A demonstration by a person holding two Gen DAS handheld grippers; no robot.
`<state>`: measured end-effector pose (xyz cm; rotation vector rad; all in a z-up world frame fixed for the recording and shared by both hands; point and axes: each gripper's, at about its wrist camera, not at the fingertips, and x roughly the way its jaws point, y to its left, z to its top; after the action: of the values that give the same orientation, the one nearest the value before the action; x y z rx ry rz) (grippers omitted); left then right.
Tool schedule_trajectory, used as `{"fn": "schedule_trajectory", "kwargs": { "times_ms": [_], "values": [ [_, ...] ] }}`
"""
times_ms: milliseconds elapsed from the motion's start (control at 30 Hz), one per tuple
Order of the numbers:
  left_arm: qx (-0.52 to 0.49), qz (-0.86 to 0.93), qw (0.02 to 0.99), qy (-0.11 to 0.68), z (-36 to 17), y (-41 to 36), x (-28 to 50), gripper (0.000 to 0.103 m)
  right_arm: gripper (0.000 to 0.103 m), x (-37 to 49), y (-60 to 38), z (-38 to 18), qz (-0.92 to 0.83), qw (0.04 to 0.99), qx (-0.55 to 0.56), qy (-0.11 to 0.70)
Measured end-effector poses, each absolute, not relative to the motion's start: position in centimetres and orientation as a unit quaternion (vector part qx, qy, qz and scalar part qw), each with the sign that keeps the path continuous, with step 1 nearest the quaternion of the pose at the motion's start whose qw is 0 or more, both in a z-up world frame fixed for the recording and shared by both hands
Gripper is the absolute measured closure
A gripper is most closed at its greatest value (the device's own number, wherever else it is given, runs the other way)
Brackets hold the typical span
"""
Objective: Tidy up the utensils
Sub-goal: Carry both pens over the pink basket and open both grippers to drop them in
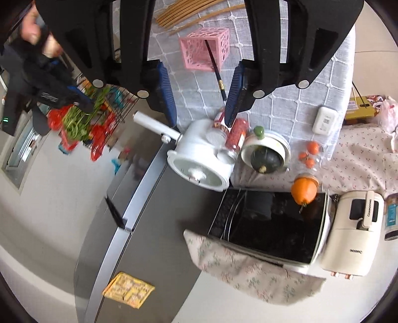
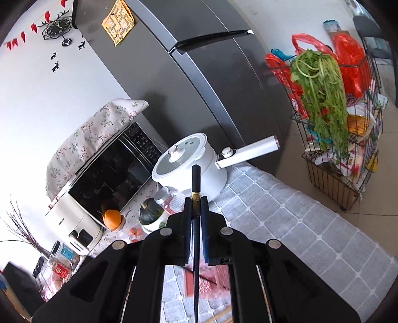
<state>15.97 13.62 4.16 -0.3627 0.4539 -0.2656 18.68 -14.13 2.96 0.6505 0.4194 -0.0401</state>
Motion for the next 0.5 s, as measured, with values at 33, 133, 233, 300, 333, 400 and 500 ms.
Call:
{"fn": "schedule_trajectory", "kwargs": {
  "times_ms": [33,133,233,300,333,400,500],
  "values": [
    [-0.177,-0.131,0.950,0.220,4.4,13.7,15.8,0.061,0.096,19.0,-13.9,3.1,-0.022,0.927,0.315,0.202],
    [-0.178,-0.133,0.950,0.221,4.5,13.8,15.7,0.061,0.096,20.2,-13.0,3.3,-0.034,0.933,0.304,0.191],
    [-0.183,-0.130,0.948,0.224,4.4,14.2,15.8,0.061,0.096,21.9,-12.2,2.6,-0.052,0.935,0.299,0.183],
    [-0.187,-0.128,0.948,0.224,4.4,14.5,15.8,0.061,0.096,22.7,-11.9,2.1,-0.066,0.938,0.293,0.175],
    [-0.188,-0.126,0.948,0.224,4.4,14.6,15.7,0.060,0.096,23.2,-11.7,1.5,-0.073,0.939,0.290,0.172],
    [-0.189,-0.124,0.948,0.223,4.5,14.8,15.7,0.059,0.096,23.9,-11.5,0.4,-0.080,0.939,0.287,0.172],
    [-0.187,-0.120,0.949,0.223,4.4,14.9,15.7,0.056,0.093,24.5,-11.0,-1.5,-0.076,0.938,0.286,0.179]
  ]
}}
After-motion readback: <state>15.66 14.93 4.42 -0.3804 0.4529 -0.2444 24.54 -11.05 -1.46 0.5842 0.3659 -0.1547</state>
